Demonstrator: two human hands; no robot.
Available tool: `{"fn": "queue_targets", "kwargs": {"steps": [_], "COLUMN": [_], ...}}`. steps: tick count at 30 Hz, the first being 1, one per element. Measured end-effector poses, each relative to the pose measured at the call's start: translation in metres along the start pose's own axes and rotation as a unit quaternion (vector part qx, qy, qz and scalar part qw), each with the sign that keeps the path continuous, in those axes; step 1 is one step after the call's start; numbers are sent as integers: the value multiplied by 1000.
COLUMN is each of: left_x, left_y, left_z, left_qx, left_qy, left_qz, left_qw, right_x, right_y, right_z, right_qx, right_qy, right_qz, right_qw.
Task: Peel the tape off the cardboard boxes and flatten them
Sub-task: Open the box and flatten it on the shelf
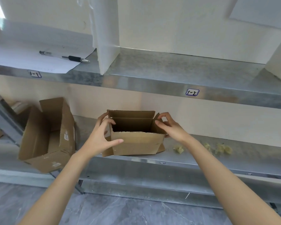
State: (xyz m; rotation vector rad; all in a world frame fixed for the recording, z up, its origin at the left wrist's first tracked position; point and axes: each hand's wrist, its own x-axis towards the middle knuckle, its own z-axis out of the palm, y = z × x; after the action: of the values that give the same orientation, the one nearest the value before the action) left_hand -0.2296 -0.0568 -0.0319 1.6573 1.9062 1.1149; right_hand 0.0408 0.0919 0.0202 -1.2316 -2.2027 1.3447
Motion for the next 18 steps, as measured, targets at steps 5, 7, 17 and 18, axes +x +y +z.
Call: {"fn": "queue_targets", "kwargs": {"steps": [5, 7, 17, 18], "left_x": [1, 3, 13, 14], "left_y": [-10, -15, -21, -21], "left_z": [-1, -1, 2, 3], "left_qx": [38, 41, 23, 20], "left_qy": [-20, -14, 64, 66], "left_qz": [1, 2, -25, -29], "left_qw": [999, 999, 997, 997], "right_x": [-1, -1, 0, 0], "right_y": [2, 3, 24, 26], "right_z": [0, 0, 10, 11], "right_qx": [9, 13, -65, -69], "right_qy": [-13, -17, 4, 6], "right_qz": [-1, 0, -54, -59], "right_qw": [1000, 1000, 996, 996]}}
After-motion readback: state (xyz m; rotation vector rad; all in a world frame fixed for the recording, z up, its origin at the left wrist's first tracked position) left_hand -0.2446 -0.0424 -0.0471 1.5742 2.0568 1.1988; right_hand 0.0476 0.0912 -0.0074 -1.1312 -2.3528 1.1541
